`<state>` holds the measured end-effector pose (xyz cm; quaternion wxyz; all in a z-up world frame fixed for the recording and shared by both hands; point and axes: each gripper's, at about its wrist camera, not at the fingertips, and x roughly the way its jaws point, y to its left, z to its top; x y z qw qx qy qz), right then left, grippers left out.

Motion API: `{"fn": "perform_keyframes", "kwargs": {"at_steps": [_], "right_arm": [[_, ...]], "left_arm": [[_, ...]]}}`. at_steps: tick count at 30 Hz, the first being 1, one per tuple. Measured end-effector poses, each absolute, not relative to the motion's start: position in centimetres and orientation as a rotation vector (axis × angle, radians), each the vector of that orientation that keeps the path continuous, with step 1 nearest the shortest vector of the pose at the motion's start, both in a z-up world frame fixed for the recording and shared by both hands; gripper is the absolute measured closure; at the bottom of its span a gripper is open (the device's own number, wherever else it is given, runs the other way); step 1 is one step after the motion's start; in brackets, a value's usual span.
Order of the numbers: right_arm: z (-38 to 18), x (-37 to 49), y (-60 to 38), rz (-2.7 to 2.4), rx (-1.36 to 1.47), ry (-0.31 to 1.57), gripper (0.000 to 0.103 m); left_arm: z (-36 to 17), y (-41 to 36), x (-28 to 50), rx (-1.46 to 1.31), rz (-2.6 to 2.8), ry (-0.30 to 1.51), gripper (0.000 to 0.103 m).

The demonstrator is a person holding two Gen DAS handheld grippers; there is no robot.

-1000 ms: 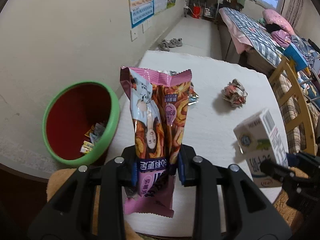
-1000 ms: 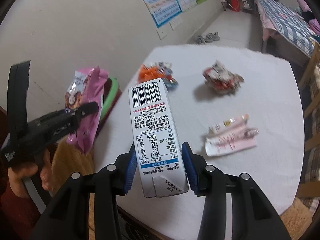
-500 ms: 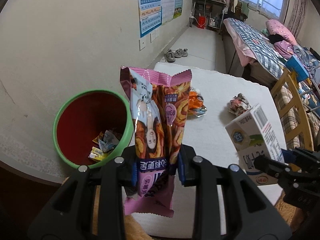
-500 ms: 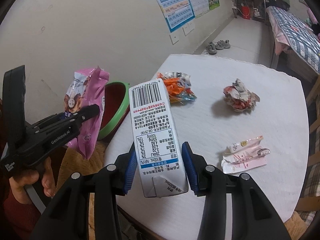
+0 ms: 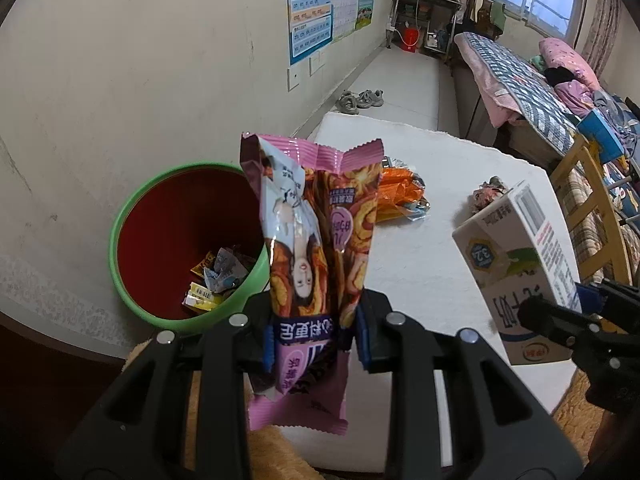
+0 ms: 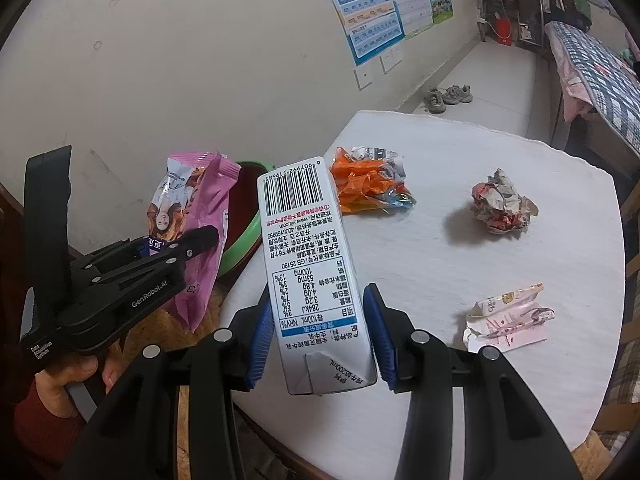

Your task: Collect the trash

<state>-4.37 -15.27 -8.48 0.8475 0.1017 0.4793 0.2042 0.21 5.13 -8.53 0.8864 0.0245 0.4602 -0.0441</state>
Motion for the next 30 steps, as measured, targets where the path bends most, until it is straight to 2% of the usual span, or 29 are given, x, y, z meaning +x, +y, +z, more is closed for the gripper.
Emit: {"fn": "perform_keyframes", "kwargs": {"at_steps": [13, 30], "right_arm": [[-8.0, -4.1, -14.6, 0.442, 0.207, 0.988, 0.06], [-6.2, -1.0, -7.6, 0.551, 0.114, 0.954, 0.06]], "left_arm": [[-8.2, 6.4, 0.2, 0.045, -0.054, 0.933, 0.074], [-7.1, 13.9, 0.8, -0.017, 0.095, 0.886, 0.074]]}}
